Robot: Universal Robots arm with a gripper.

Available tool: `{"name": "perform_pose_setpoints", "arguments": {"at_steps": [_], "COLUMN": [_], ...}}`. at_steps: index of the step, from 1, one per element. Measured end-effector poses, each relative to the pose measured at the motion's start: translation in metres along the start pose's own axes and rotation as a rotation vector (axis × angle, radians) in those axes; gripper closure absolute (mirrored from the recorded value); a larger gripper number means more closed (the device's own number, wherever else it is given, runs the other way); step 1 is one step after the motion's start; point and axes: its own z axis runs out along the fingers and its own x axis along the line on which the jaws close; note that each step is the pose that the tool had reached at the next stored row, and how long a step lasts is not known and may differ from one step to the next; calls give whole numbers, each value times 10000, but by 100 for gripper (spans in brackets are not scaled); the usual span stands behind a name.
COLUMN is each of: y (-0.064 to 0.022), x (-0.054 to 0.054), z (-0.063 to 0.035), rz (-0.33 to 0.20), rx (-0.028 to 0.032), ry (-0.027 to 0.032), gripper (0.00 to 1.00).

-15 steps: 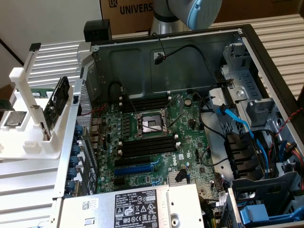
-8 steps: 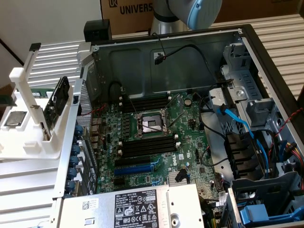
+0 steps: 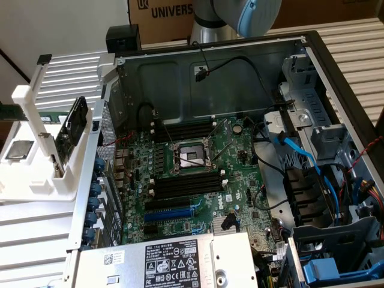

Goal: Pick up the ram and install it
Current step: 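Pick up the ram and move it above insertion slot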

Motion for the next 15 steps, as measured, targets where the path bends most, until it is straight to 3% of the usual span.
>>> {"name": "perform_pose_setpoints", "arguments": {"at_steps": [2,4,7,10,11,15], "y": [-1,-147,-244,-354,-439,-606], "x": [-1,-24,-42,-66,-84,-115], "z": [0,-45,-103,-220,-309,-439], "rz": [1,0,-1,0,0,-1], "rx": [1,2,5,3,5,4], "ry": [2,9,8,9,8,9], "gripper": [87,87,87,87,87,87]}}
